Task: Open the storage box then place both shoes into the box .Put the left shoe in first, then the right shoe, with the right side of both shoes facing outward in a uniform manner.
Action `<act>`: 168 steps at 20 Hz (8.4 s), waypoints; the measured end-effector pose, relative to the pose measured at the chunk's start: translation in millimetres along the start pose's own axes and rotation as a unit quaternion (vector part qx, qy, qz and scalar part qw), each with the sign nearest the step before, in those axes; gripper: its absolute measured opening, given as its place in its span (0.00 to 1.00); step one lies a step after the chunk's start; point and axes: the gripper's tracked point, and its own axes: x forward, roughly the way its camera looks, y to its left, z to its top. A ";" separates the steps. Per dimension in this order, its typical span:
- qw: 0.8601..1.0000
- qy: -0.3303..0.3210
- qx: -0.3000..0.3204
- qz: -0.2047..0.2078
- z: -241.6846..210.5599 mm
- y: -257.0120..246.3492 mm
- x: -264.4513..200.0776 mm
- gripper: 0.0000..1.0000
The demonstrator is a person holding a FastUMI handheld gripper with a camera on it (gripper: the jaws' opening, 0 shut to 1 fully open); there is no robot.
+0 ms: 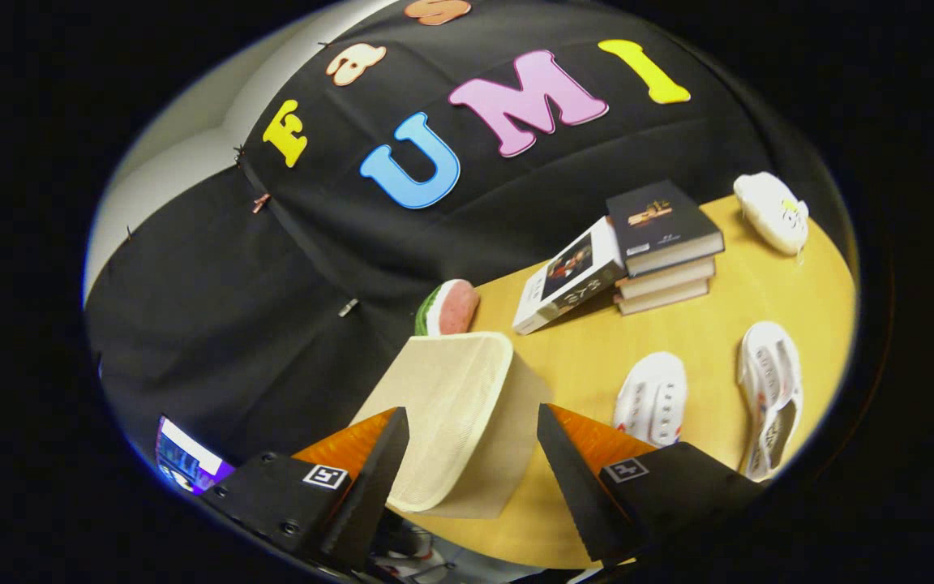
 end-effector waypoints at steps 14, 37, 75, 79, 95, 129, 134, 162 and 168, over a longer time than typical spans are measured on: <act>0.974 0.143 0.167 0.054 -84.4 7.3 65.9 0.84; 0.973 0.148 0.145 0.102 -33.3 80.6 74.1 0.07; 0.991 0.110 0.012 0.074 -45.0 247.2 184.8 0.97; 0.997 0.075 -0.002 0.029 -14.3 193.1 146.6 0.97; 0.977 0.010 -0.014 -0.212 32.6 -75.2 -42.9 0.98; 0.945 0.219 0.008 -0.242 -91.9 -237.3 20.4 0.13; 0.945 0.196 -0.002 -0.262 -83.3 -230.1 12.7 0.07; 0.978 0.182 -0.025 -0.095 -68.2 108.7 109.4 0.07; 0.964 0.243 0.028 -0.106 -109.3 94.2 143.3 0.06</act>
